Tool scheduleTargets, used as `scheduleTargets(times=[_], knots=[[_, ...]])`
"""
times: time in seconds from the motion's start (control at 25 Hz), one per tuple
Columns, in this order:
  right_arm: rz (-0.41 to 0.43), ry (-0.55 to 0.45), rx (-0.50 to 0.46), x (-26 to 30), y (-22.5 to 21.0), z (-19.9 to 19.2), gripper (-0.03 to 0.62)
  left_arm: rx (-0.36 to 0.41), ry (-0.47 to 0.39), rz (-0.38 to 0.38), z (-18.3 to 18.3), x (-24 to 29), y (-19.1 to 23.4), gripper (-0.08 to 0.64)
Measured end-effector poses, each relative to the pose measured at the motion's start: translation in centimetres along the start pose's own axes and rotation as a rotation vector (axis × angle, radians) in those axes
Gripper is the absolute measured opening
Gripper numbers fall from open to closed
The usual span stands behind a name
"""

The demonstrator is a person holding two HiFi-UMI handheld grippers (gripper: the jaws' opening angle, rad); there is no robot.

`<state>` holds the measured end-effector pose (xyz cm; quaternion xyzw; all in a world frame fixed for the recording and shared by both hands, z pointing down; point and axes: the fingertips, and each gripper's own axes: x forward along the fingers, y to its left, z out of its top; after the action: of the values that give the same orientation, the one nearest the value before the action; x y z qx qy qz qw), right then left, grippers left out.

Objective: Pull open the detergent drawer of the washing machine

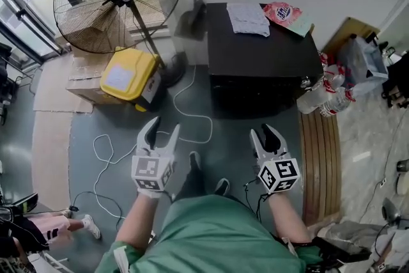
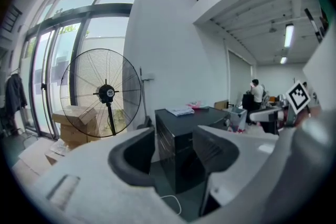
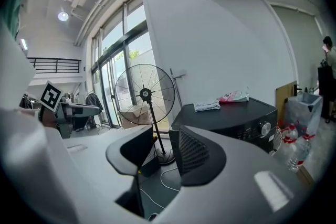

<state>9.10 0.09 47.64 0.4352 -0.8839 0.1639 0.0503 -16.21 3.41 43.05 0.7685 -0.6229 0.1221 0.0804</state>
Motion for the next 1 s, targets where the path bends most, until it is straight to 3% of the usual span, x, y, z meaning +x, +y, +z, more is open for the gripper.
scheduleTargets(times=[0.36, 0.76, 1.0], knots=[[-0.069, 0.037, 0.037, 7.4, -2.5, 2.4, 0.153, 0.022, -0.014, -0.113, 2.4, 9.1, 4.8, 0.227], [-0.167, -0.002, 0.165, 14.1, -6.0, 1.5, 0.153, 0.027, 0.061, -0.267, 0.5, 16.3, 8.4, 0.227], [-0.079, 0.023, 0.33, 17.7, -8.5, -2.3, 0.155, 0.038, 0.11, -0.267, -0.1, 19.2, 8.4, 0.225]])
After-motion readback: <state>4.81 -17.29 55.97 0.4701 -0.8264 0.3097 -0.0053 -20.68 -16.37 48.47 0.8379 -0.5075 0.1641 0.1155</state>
